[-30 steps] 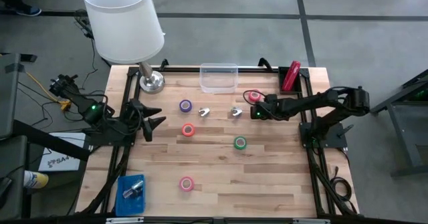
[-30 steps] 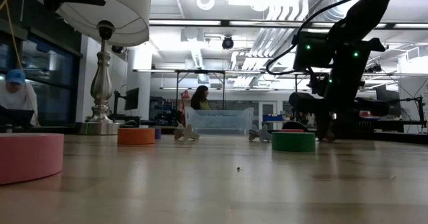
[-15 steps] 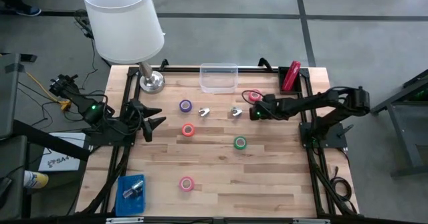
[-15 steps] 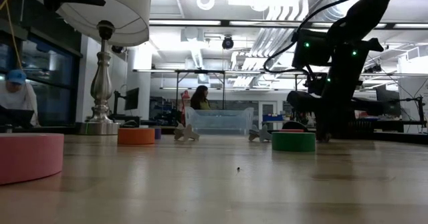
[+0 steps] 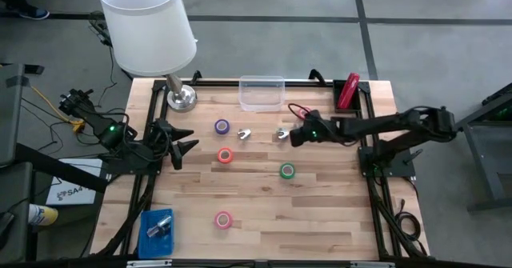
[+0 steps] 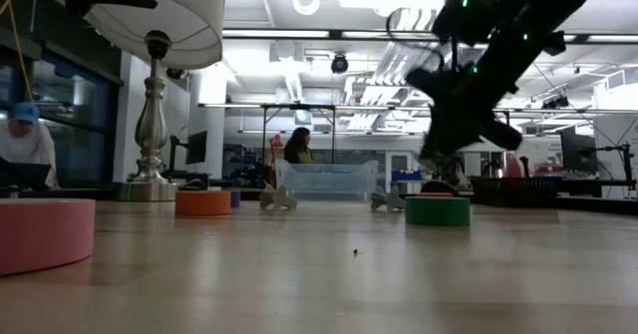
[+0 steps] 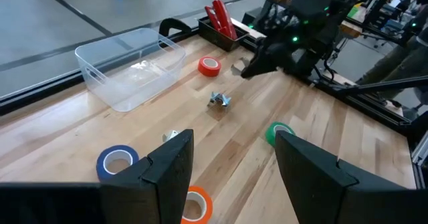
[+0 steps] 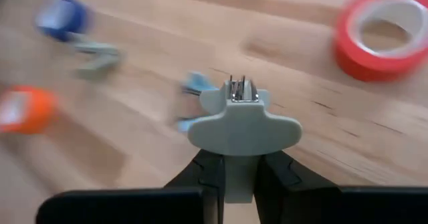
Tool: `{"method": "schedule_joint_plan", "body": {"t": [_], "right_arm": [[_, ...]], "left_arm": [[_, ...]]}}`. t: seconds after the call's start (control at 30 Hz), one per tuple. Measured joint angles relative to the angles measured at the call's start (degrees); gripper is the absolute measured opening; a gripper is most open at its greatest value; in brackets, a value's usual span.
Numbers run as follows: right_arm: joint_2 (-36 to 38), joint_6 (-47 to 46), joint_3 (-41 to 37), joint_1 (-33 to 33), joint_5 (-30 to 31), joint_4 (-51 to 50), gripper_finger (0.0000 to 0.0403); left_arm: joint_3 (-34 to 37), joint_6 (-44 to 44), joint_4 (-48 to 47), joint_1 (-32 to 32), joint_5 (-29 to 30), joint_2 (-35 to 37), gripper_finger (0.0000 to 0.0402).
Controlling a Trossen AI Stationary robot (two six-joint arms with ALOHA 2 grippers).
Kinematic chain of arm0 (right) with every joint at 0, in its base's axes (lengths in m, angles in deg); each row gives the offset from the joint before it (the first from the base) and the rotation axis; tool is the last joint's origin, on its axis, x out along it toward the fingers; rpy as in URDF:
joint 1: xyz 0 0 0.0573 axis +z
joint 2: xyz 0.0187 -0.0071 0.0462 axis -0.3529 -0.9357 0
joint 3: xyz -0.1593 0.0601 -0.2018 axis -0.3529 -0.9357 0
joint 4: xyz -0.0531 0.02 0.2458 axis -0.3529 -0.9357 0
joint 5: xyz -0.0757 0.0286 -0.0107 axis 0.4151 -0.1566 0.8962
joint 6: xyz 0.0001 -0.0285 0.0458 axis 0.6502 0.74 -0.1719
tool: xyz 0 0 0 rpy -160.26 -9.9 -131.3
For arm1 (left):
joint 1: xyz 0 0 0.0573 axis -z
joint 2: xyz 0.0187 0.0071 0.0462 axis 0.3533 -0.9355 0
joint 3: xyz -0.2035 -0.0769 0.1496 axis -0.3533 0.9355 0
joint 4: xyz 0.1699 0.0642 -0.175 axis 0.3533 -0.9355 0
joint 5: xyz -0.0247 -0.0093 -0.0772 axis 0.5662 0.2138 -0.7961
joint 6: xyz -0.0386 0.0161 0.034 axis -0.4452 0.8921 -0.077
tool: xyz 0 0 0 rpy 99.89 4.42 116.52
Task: Pick and place Stapler, Stapler remover, tape
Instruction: Put the gray staple remover into the blue bin
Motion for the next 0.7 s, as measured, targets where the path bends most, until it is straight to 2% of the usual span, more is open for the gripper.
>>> {"method": "schedule_joint_plan", "body": {"t": [0.17, 0.43, 0.7], "right_arm": [[3.25, 6.28, 0.00, 3.73, 0.68, 11.35, 0.0036], [3.98, 17.74, 0.00, 10.75, 3.43, 36.63, 0.0036], [3.96, 23.71, 0.00, 16.16, 5.73, 46.75, 0.0036]], "left_arm": [[0.00, 0.21, 2.35, 0.00, 0.04, -0.38, 0.0206], [0.00, 7.07, 10.96, 0.00, 0.13, -3.57, 0.0206], [0.00, 15.19, 23.94, 0.00, 0.07, -8.01, 0.0206]]}}
